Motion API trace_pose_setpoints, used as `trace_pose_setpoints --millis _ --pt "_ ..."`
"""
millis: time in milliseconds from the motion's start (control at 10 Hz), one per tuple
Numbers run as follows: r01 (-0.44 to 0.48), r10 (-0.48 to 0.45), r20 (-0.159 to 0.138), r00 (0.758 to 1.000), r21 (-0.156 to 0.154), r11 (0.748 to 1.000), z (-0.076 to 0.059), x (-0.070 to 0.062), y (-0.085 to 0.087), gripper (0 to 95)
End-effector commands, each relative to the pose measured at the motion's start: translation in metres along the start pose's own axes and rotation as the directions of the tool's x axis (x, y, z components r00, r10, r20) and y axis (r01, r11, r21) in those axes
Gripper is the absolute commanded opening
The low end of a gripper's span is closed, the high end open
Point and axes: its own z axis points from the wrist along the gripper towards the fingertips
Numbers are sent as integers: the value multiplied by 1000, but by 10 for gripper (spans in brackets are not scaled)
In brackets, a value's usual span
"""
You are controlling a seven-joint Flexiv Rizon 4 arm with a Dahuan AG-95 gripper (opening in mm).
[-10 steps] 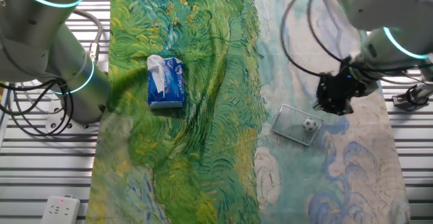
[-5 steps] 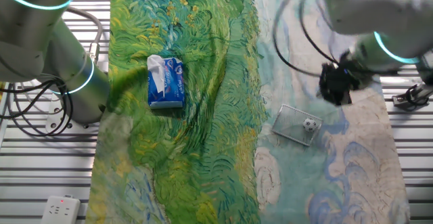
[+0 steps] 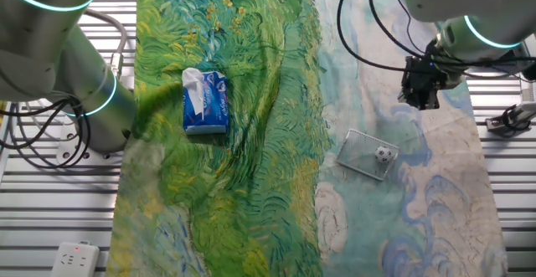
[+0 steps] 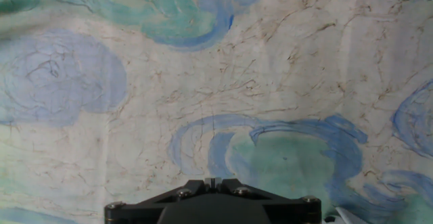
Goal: Push the soccer ball into the goal
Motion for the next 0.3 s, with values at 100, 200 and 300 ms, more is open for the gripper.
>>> trace_pose_setpoints --millis 100,200,300 --pt "-3 3 0 1000 -6 1000 1 -2 0 0" --pt "-6 6 0 1000 -5 1000 1 -2 0 0" --pt "-7 7 -1 1000 -4 1000 1 -2 0 0"
